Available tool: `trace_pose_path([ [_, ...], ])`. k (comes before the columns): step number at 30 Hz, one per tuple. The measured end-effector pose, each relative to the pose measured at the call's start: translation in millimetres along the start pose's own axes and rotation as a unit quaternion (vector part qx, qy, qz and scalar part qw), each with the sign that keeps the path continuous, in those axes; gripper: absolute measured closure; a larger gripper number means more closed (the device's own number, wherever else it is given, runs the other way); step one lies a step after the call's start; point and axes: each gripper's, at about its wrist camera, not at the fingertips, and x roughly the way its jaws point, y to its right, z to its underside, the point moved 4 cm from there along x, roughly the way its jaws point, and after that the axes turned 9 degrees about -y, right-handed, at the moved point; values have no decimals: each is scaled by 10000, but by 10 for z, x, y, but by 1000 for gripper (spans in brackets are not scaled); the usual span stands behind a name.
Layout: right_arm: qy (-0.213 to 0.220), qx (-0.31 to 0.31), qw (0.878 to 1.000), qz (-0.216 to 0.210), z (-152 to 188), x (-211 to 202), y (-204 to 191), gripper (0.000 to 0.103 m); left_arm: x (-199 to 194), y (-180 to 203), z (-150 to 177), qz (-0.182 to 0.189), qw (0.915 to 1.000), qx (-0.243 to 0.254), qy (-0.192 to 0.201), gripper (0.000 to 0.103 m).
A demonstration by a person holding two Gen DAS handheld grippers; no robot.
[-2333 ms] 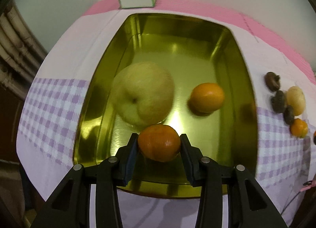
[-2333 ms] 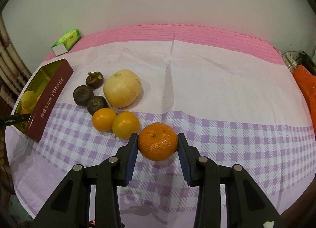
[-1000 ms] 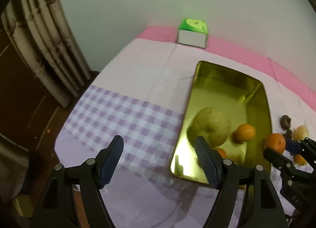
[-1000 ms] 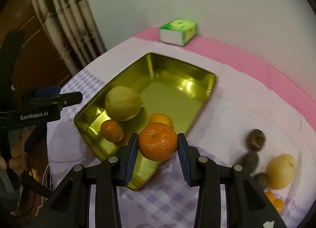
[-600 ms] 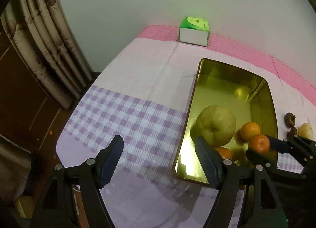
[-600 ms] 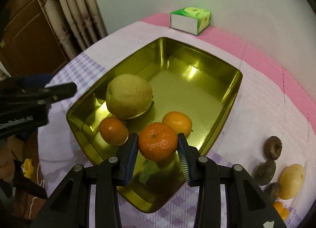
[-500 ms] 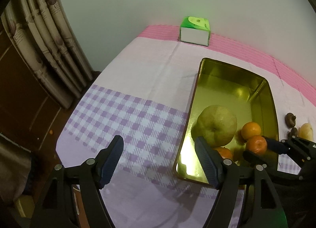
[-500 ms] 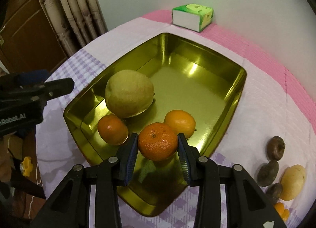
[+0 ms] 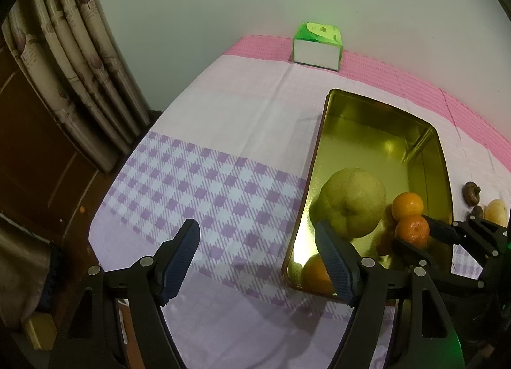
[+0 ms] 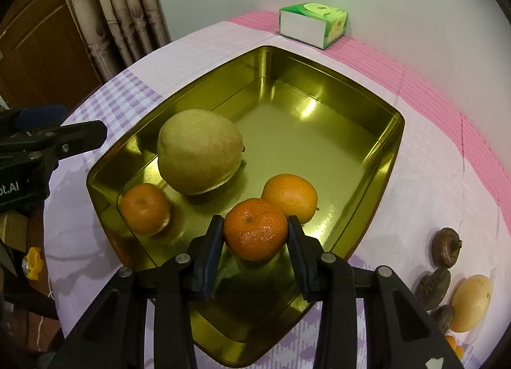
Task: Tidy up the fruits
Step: 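Lower the right gripper's mandarin into the tin tray and open it, then grasp the yellow orange with the right gripper while the left gripper moves to the fruit pile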
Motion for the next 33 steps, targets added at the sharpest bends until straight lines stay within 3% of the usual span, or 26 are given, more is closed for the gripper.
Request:
trace_pose_path([
  [17,73,78,9999,-80,-3,-37,1,66,32,15,33,8,10000,24,-14,28],
  [33,500,375,9979,-183,145,-518,192,58,-23,85,30,39,9997,232,113,28],
])
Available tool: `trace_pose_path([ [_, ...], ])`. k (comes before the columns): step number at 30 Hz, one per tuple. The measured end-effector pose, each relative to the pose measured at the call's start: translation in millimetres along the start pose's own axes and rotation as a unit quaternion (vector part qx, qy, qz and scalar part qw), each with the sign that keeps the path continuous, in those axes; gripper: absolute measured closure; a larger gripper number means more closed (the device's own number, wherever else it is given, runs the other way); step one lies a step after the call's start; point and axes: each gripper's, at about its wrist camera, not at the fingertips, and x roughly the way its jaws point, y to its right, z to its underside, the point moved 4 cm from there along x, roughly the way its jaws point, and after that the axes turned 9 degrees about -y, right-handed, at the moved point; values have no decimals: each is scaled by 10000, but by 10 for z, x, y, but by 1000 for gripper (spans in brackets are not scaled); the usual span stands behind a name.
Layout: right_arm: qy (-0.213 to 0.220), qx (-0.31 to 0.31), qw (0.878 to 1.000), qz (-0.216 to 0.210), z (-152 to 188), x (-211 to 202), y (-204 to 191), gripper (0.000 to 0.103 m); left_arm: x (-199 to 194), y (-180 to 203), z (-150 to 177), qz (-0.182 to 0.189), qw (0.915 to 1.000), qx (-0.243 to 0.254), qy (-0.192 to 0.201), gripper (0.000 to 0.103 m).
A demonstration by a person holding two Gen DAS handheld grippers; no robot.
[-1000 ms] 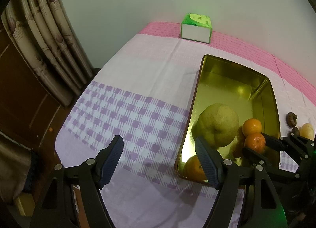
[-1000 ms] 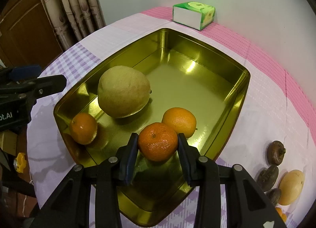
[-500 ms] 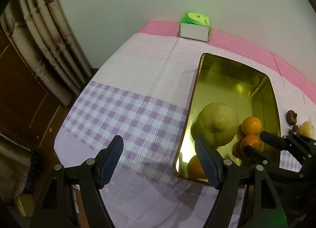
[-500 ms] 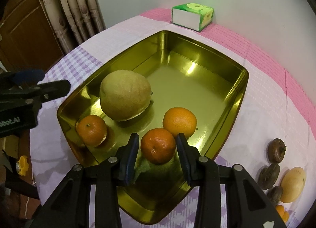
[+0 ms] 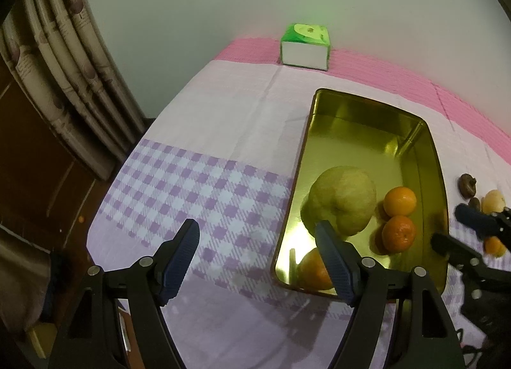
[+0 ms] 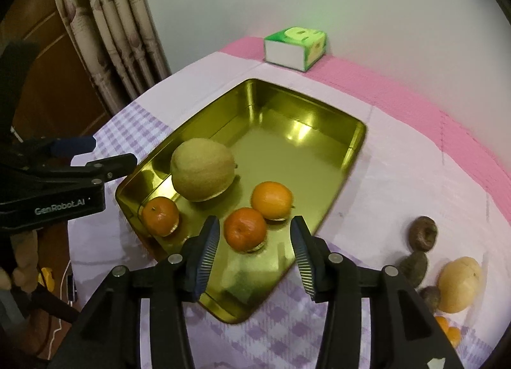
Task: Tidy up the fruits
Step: 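Grasp the yellow orange with the right gripper while the left gripper moves to the fruit pile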
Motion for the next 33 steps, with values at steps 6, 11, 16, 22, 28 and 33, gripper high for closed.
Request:
trace_pose_path([
  [6,118,317,9994,121,184,-226,302,57,-63,67,0,73,9998,140,130,28],
  [11,184,648,9971,353,404,-426,637,56,-102,137,10,74,9993,277,221,27],
  [16,187,1125,9912,674,705,-623,1075,54,-112,214,25,103,9988,415,255,25],
  [22,45,1735,9793,1038,1183,-766,1571,54,-154,357,56,179,9970,677,343,24],
  [28,-232,2093,9712,1114,1585,-715,1839,54,-157,580,120,241,9939,1023,334,24],
  [33,-268,2123,9713,1041,1646,-636,1898,54,-152,788,164,343,9912,1251,257,24],
])
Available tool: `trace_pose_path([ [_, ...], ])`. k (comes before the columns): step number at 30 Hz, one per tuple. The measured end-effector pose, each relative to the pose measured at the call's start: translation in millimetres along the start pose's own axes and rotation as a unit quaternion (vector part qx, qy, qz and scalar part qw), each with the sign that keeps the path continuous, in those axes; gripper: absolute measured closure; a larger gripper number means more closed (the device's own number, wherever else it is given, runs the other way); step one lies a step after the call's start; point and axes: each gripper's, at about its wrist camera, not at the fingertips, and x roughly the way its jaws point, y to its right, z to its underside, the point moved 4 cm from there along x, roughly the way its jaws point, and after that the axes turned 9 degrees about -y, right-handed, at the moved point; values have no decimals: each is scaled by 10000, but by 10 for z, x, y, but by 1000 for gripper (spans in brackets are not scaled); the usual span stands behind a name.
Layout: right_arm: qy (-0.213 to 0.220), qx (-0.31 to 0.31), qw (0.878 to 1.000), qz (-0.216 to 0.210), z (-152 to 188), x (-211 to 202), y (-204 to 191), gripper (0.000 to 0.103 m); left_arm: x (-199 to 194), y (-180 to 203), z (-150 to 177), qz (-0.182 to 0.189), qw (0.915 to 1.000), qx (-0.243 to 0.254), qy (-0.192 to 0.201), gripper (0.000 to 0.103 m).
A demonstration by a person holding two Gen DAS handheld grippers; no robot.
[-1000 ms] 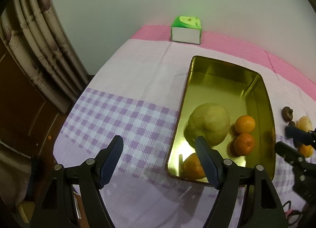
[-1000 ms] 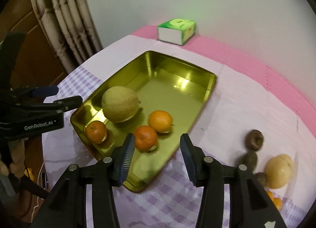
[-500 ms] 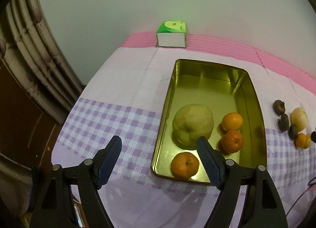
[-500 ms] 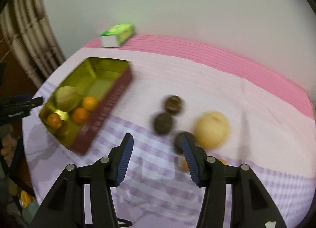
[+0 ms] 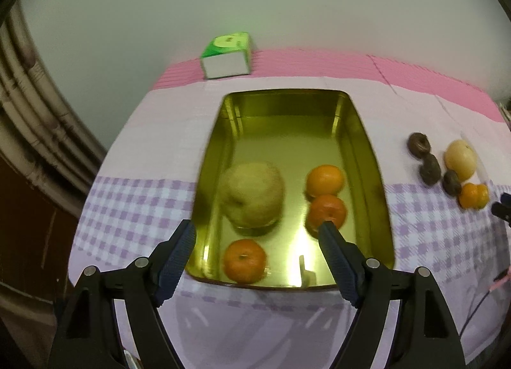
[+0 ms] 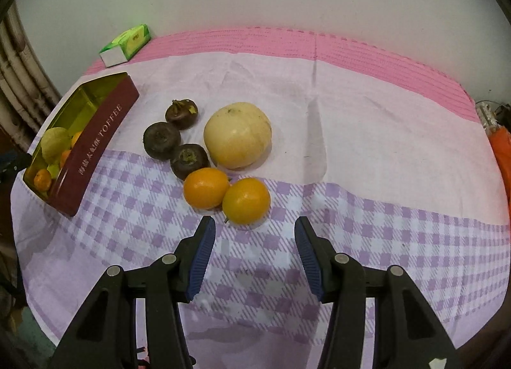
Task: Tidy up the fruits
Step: 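Grasp the yellow orange with the right gripper while the left gripper moves to the fruit pile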
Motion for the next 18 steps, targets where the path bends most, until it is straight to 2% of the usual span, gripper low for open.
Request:
trace_pose_path([
  [18,-235,-196,9995,-43,-158,366,-62,55,5,779,-77,428,9969,649,-125,24],
])
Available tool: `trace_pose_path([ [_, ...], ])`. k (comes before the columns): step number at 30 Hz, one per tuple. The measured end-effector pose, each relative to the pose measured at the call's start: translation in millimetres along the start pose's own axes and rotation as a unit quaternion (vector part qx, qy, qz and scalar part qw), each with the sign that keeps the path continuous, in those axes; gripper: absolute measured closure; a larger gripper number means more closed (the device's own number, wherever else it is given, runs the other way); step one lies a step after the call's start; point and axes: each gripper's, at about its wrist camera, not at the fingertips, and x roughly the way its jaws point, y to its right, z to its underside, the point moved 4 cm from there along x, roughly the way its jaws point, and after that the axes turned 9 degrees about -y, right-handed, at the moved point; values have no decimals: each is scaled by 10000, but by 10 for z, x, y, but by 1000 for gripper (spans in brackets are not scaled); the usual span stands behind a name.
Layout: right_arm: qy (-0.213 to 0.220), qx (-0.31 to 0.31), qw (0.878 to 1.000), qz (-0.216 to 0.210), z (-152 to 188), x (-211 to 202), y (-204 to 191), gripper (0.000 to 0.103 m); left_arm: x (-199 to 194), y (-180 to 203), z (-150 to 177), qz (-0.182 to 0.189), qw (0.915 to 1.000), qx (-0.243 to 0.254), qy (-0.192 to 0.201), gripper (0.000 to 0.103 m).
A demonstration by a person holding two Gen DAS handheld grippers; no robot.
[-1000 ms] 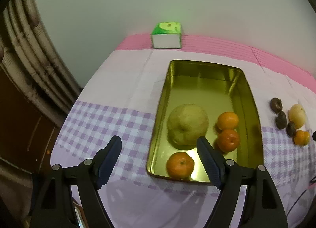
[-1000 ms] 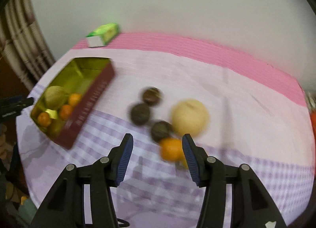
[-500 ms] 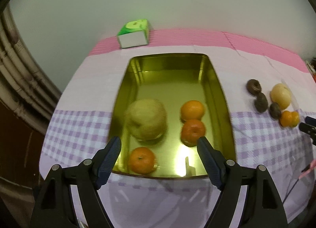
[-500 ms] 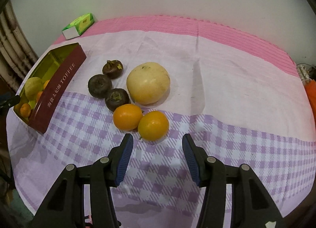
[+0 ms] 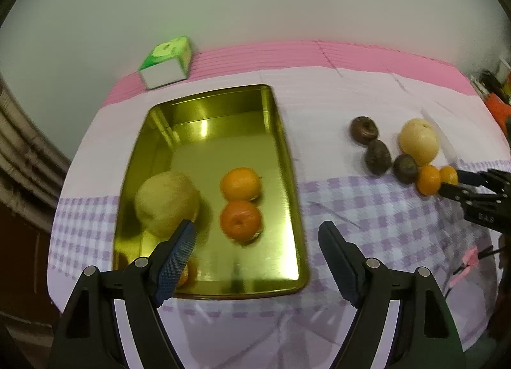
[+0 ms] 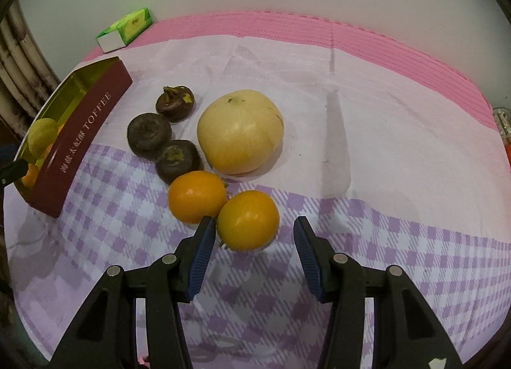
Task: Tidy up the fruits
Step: 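Grasp the yellow orange with the right gripper while the left gripper moves to the fruit pile, then grasp an orange mandarin with the left gripper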
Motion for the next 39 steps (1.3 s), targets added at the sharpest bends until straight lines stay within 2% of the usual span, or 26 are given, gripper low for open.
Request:
trace_pose_path([
  [5,-33,18,10000,-51,-70,82,-1,56,25,226,-38,89,9998,201,-35,24],
  [11,-57,-7,9999,-84,-82,122,-24,65,72,443,-84,242,9989,380,-84,24],
  [18,-90,54,9999,20,-44,107,-7,65,126,728,-129,506,9969,573,-169,24],
  [30,-219,471,9983,271,199,0,410,66,216,1398,-254,959,9885,1129,-302,24],
  [36,-193,732,9966,324,253,-20,618,66,271,1615,-371,1165,9856,1167,-378,24],
  [39,-211,852,9959,210,264,-9,672,66,291,1700,-435,1243,9848,1141,-420,25],
])
